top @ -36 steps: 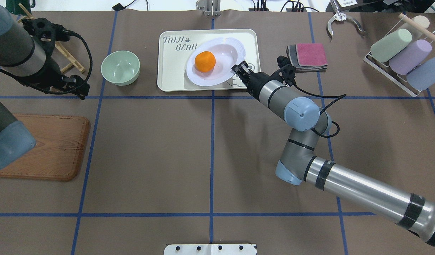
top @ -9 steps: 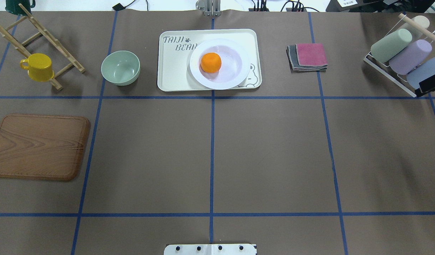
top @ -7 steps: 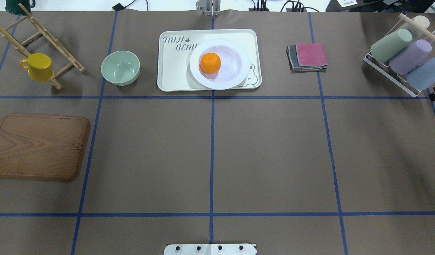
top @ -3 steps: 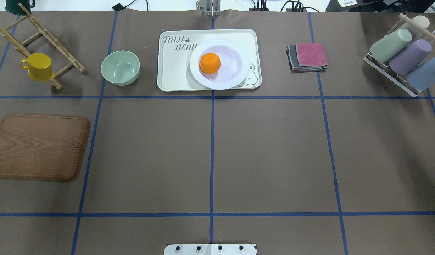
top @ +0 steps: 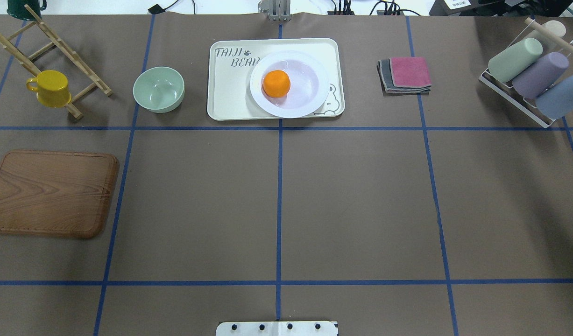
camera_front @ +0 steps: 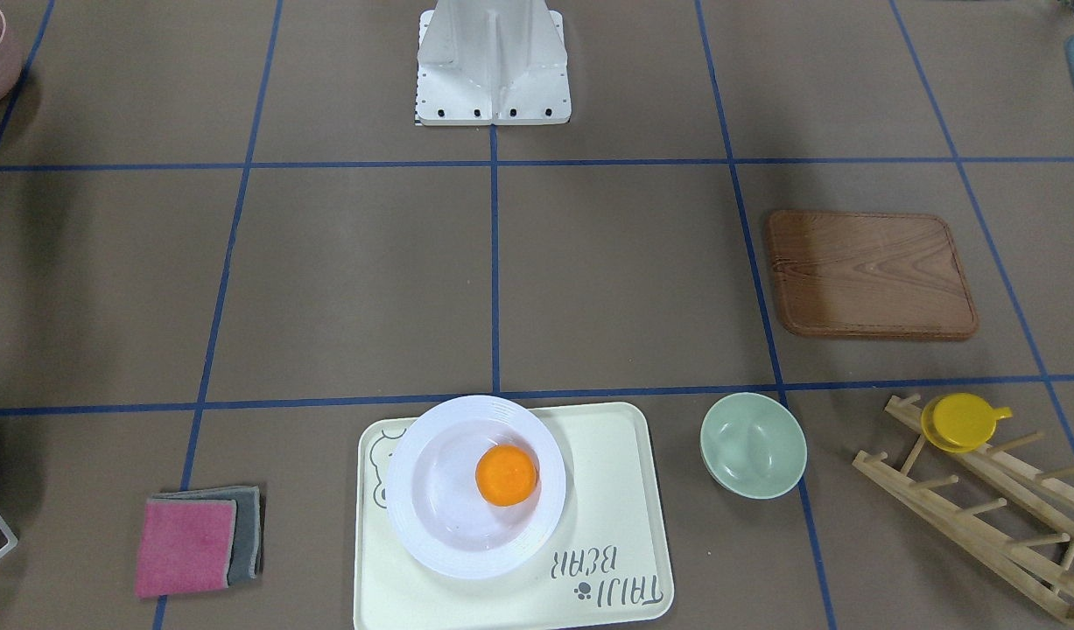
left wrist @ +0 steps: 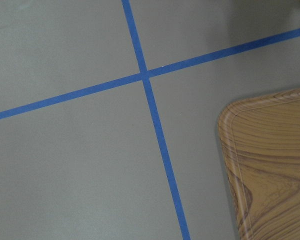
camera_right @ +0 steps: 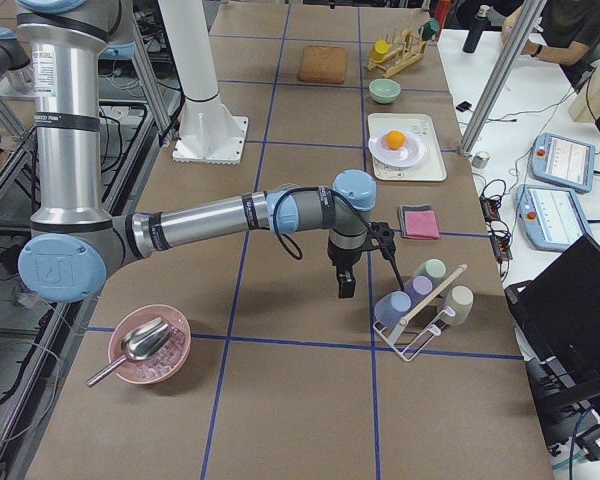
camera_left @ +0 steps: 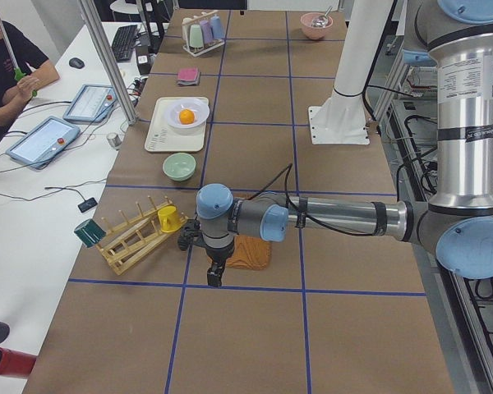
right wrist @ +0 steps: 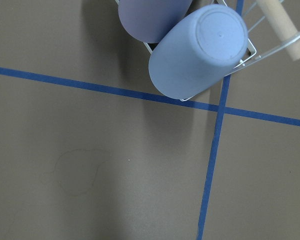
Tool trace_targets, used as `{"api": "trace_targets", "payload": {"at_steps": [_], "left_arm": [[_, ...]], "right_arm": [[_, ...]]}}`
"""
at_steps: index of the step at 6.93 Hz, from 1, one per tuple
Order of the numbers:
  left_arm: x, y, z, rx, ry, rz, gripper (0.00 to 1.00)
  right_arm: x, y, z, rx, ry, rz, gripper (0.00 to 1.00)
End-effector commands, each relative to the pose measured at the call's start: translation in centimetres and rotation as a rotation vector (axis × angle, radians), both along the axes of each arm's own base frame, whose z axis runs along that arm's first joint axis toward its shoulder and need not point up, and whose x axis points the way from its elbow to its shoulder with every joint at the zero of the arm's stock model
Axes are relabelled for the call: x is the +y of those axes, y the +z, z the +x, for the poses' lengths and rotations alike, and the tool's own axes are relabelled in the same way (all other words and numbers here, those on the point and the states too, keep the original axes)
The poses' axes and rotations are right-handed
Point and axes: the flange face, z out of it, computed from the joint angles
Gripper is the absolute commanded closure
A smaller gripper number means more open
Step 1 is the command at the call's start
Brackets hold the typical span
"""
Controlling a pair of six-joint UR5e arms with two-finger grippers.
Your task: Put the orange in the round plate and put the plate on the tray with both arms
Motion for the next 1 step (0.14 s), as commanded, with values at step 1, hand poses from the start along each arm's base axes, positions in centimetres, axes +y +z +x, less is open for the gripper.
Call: {"api": "trace_targets", "payload": {"at_steps": [1], "left_arm": [[0.07, 0.08, -0.01, 0.0, 0.0, -0.001, 0.01]], "right_arm": [[0.11, 0.08, 0.04, 0.0, 0.0, -0.002, 0.0]]}}
